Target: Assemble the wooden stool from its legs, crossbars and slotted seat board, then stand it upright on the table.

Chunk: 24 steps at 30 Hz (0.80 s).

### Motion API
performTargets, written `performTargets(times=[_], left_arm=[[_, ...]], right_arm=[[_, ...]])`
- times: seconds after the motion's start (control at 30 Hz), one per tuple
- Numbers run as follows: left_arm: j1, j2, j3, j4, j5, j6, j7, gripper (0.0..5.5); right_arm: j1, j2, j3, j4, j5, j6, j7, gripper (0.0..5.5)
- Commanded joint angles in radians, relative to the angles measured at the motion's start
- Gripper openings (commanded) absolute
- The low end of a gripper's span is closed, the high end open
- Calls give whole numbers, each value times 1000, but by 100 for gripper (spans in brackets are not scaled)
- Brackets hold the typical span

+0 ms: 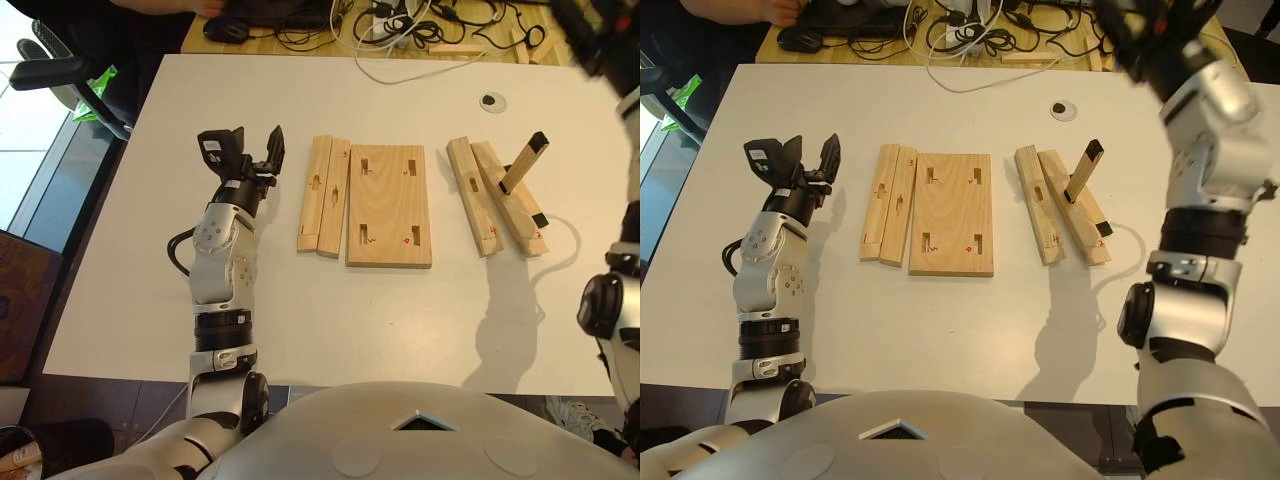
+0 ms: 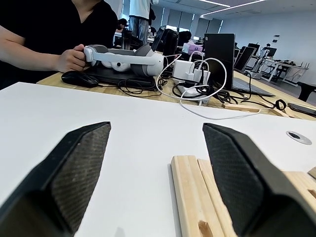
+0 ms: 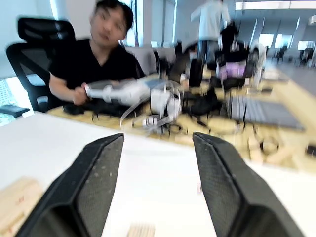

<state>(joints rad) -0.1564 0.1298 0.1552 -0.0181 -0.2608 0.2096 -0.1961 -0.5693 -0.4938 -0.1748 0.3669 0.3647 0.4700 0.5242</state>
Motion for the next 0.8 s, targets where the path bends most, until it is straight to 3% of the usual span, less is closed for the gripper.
performTargets(times=[0.03, 0.27, 0.47, 0.63, 0.8], left_arm=[[-1, -4, -13, -15, 3, 22, 8, 343], [-21, -14, -15, 8, 2, 8, 15, 343], [-30, -16, -11, 27, -1, 1, 13, 343], [-27, -14, -9, 25, 0, -1, 16, 343], [-22, -16, -10, 16, 0, 0, 21, 343]], right_arm=[[91, 43, 26, 37, -39, 96, -77, 257], [25, 98, -19, 9, -26, -21, -160, 257], [5, 75, -13, -257, -79, -223, -163, 257], [57, 45, 110, -553, 94, 80, 3, 257], [112, 63, 78, -526, 135, 239, -53, 257]])
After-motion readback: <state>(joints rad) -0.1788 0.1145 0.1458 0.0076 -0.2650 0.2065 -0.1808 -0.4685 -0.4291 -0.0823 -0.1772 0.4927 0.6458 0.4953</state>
